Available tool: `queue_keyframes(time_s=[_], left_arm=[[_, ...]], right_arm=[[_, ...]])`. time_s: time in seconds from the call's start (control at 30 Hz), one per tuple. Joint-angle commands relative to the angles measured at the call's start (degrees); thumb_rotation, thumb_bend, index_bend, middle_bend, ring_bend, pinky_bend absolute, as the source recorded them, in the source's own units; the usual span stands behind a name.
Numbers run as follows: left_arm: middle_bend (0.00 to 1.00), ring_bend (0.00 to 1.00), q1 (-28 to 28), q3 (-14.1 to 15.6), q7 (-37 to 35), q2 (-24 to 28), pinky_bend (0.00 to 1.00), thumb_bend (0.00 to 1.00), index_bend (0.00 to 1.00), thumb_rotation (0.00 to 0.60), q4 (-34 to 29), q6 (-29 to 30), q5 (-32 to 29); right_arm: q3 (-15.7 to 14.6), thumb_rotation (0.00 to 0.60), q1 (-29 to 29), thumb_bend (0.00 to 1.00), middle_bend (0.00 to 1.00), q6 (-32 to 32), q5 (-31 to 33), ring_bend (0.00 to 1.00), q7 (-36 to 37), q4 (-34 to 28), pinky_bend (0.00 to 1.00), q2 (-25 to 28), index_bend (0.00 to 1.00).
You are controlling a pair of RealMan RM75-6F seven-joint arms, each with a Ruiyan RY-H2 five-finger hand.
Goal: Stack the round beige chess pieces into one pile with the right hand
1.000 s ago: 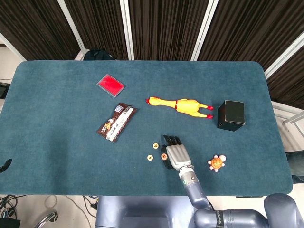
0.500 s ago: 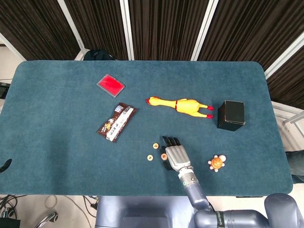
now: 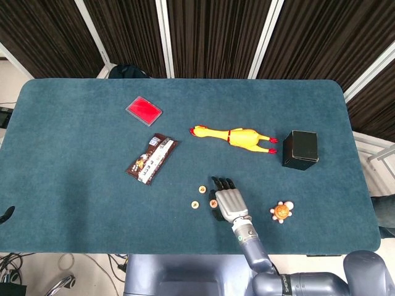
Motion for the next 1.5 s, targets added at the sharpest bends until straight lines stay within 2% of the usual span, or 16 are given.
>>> queue_keyframes(time_s=[0.03,0.67,0.97,1.17,1.5], left_arm=[[0.0,0.0,0.01,-0.01,-0.03,0.01,0.09,0.19,0.12,0.6,-0.03,0.01,-0.02],[0.0,0.0,0.06,-0.04,-0.1,0.15,0.09,0.19,0.12,0.6,-0.3,0.0,-0.11],[0.0,0.0,0.08,-0.04,-0.36,0.28,0.09,0.19,0.12,0.6,-0.55,-0.04,-0.07],[0.0,0.0,0.06,-0.13,-0.73,0.39,0.09,0.19,0.12,0.6,-0.63,-0.19,-0.25],[0.0,0.0,0.08,-0.3,-0.68,0.28,0.09,0.19,0.12,0.6,-0.56,-0.01,-0.43]], right_arm=[[-0.09,0.6,-0.03,0.43,0.0,0.07,-0.02,0.0,-0.04,-0.21,0.0,0.12,0.45],[0.7,0.6,0.98,0.43,0.0,0.4,-0.46,0.0,-0.59,-0.51,0.0,-0.93,0.45],[2.31,0.6,3.44,0.43,0.0,1.61,1.25,0.0,-4.96,-1.02,0.0,-3.67,0.44],[3.46,0.6,5.1,0.43,0.0,1.57,3.61,0.0,-7.07,1.0,0.0,-5.9,0.44],[3.18,0.6,5.82,0.43,0.0,0.87,4.56,0.0,-7.26,2.67,0.0,-6.87,0.44]])
